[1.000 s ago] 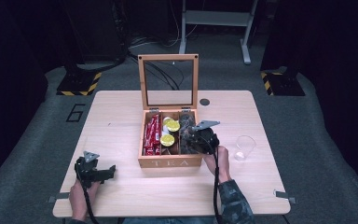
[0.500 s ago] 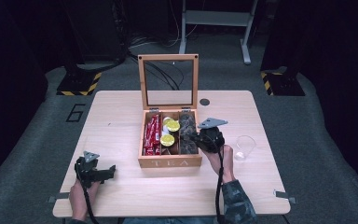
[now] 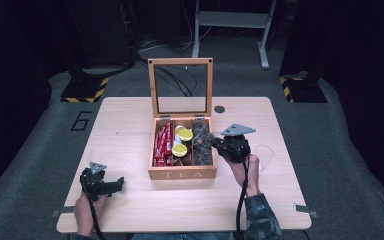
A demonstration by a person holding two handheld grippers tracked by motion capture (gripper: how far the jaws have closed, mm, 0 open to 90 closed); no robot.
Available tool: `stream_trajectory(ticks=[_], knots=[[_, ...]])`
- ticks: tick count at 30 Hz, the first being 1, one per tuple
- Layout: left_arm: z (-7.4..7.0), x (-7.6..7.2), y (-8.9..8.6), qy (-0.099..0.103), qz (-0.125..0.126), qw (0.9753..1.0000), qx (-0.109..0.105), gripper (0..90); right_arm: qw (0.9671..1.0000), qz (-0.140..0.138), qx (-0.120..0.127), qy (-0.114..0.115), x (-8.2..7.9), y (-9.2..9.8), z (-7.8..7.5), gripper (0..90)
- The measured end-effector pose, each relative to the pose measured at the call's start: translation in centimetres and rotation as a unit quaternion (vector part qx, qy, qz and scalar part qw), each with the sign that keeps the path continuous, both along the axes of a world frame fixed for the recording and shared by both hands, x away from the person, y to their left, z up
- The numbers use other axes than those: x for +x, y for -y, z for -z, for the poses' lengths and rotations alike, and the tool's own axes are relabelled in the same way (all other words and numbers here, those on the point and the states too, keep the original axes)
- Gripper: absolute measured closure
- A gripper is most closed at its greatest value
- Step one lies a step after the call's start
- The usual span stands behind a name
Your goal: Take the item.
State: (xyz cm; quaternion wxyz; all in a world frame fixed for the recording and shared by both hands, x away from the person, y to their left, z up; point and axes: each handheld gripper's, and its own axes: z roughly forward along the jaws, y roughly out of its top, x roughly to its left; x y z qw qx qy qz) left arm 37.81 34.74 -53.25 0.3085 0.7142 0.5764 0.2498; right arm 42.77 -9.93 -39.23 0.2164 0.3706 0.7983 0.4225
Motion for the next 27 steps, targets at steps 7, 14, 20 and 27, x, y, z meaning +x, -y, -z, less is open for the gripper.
stream_trajectory(ticks=[7, 14, 20, 27], knots=[[0.0, 0.0, 0.0, -0.001, 0.001, 1.0000, 0.002, 0.3, 0.9998, 0.016, 0.003, 0.009, -0.4, 1.1, -0.6, 81.8], [0.0, 0.0, 0.0, -0.003, 0.002, 1.0000, 0.001, 0.3, 0.9991, 0.035, 0.003, 0.023, -0.9, 2.6, -1.3, 81.8], [0.0, 0.0, 0.0, 0.001, -0.001, 1.0000, 0.000, 0.4, 0.9985, 0.047, -0.001, 0.029, -1.2, 3.6, -1.7, 81.8], [0.0, 0.0, 0.0, 0.001, -0.001, 1.0000, 0.000, 0.4, 0.9972, 0.065, 0.000, 0.036, -1.7, 5.2, -2.1, 81.8]])
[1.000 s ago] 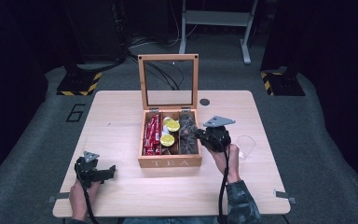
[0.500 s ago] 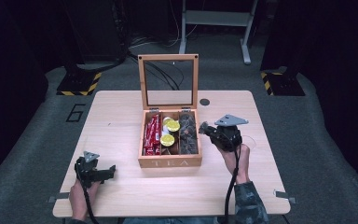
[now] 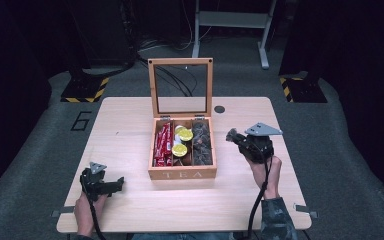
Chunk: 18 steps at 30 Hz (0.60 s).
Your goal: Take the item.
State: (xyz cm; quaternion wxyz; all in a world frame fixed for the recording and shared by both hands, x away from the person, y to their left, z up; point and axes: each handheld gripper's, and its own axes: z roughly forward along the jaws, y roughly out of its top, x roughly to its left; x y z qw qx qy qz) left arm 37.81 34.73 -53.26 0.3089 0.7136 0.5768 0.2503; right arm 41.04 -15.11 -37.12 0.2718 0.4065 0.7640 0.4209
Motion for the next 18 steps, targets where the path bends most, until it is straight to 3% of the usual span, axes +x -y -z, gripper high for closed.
stream_trajectory(ticks=[18], knots=[[0.0, 0.0, 0.0, 0.000, 0.000, 1.0000, 0.000, 0.4, 0.9982, 0.059, 0.003, 0.004, -1.0, 4.8, -0.2, 81.9]])
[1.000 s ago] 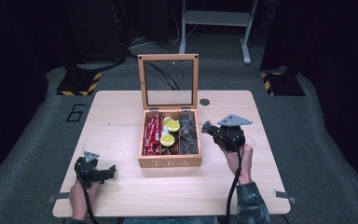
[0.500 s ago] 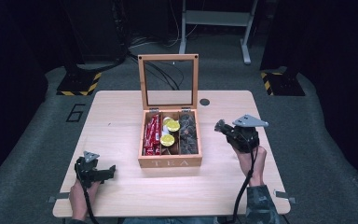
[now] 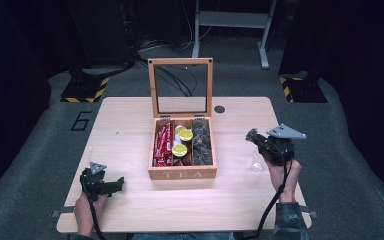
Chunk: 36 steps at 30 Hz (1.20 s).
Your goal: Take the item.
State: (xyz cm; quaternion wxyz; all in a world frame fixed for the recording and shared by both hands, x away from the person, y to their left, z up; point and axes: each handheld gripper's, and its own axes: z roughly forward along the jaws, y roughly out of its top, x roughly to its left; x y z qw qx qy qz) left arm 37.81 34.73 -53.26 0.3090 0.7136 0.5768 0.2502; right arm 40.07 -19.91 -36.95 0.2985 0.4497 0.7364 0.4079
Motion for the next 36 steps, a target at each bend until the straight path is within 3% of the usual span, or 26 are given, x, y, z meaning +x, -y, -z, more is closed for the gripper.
stream_trajectory(ticks=[12, 24, 36], knots=[[0.0, 0.0, 0.0, -0.002, 0.001, 1.0000, 0.000, 0.3, 0.9994, 0.033, -0.003, -0.007, -0.3, 2.5, 0.9, 81.9], [0.0, 0.0, 0.0, -0.003, 0.002, 1.0000, 0.000, 0.3, 0.9975, 0.060, -0.006, -0.038, 0.0, 4.2, 3.0, 81.8], [0.0, 0.0, 0.0, -0.003, 0.002, 1.0000, 0.000, 0.3, 0.9965, 0.055, -0.010, -0.062, 0.3, 4.1, 4.5, 81.8]])
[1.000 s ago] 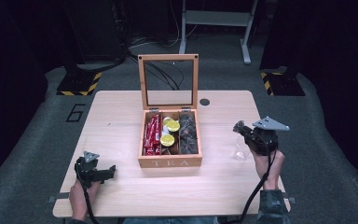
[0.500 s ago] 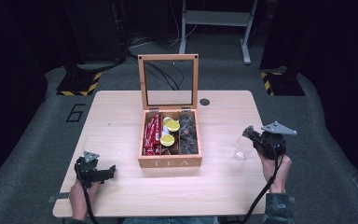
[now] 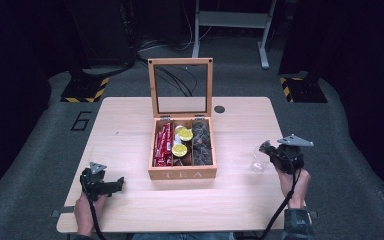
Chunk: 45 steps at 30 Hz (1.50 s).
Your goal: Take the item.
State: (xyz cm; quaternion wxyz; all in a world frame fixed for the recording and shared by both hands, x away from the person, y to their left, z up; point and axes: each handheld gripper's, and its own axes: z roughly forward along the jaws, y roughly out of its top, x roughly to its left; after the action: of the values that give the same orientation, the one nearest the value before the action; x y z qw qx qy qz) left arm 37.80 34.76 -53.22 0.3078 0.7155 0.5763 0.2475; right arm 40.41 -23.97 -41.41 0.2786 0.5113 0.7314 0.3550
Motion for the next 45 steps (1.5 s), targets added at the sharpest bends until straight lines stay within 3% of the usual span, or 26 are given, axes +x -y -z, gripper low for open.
stream_trajectory(ticks=[26, 38, 45], knots=[[0.0, 0.0, 0.0, 0.003, -0.002, 1.0000, 0.000, 0.3, 0.9995, -0.001, -0.003, -0.030, 0.4, -0.4, 1.8, 81.6], [0.0, 0.0, 0.0, 0.000, 0.001, 1.0000, 0.002, 0.3, 0.9994, 0.000, -0.003, -0.033, 0.3, -0.5, 1.9, 81.0], [0.0, 0.0, 0.0, 0.002, -0.002, 1.0000, 0.000, 0.4, 0.9987, -0.002, -0.009, -0.050, 0.6, -0.6, 1.9, 77.7]])
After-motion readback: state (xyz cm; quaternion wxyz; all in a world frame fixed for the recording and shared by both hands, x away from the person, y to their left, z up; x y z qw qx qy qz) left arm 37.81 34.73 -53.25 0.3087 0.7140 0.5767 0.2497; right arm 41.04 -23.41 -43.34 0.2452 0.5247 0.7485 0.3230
